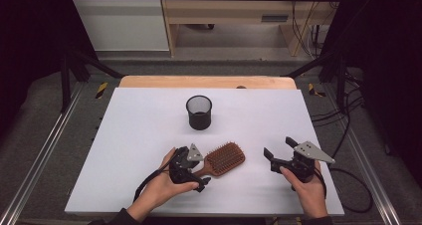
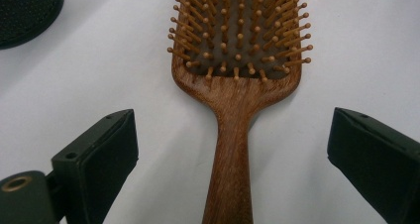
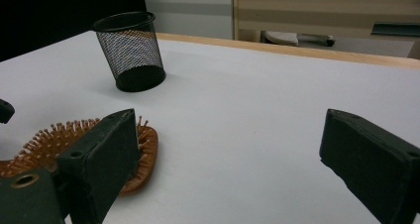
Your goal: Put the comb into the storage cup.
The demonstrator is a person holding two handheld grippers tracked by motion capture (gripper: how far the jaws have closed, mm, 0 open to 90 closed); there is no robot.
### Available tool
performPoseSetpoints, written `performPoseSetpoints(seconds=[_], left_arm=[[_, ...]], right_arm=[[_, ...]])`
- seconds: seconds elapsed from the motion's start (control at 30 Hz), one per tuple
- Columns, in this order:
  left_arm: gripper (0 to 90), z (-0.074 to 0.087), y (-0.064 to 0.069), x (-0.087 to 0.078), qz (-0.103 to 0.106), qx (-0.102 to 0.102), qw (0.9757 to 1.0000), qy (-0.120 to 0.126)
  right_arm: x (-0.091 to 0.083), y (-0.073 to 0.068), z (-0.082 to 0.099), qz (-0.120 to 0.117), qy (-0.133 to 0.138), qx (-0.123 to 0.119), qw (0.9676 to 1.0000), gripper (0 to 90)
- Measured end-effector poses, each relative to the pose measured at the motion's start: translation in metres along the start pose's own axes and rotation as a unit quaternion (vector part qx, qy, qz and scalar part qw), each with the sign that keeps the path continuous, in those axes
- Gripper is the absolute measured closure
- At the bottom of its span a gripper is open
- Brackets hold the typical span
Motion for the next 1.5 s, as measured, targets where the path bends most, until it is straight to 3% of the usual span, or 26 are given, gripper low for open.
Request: performPoseSetpoints(seconds=[0.27, 0.57, 0.87, 1.07, 1.5], left_arm=[[5.7, -0.002, 0.002, -0.004, 0.003, 0.013, 0.9999, -0.003], [5.9, 0.0, 0.002, 0.004, -0.002, 0.023, 0.9996, -0.018], [7.5, 0.0, 0.0, 0.01, -0.001, 0.017, 0.9995, -0.026], [10.2, -0.001, 0.0, 0.011, 0.011, 0.017, 0.9994, -0.028], [30.7, -0.003, -0.002, 0.015, 0.028, 0.023, 0.9984, -0.044]], right_arm=[[0.001, 0.0, 0.0, -0.001, -0.003, -0.003, 1.0, 8.2], [0.001, 0.0, 0.001, 0.0, -0.005, -0.003, 1.0, 8.1], [0.001, 0.0, 0.001, 0.0, -0.005, -0.003, 1.0, 8.1], [0.002, -0.001, 0.001, -0.001, -0.007, -0.003, 1.0, 8.1], [0.004, -0.001, 0.002, -0.004, -0.011, -0.005, 0.9999, 8.1]])
Point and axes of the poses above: each handheld gripper's, and its own axes: x roughly forward along the jaws, z roughly out of its underside, y roughly to its right, the point moved 3 cm from there along x, roughly forward along the jaws, and after that the axes turned 14 degrees about -z, right-handed, at the moved point
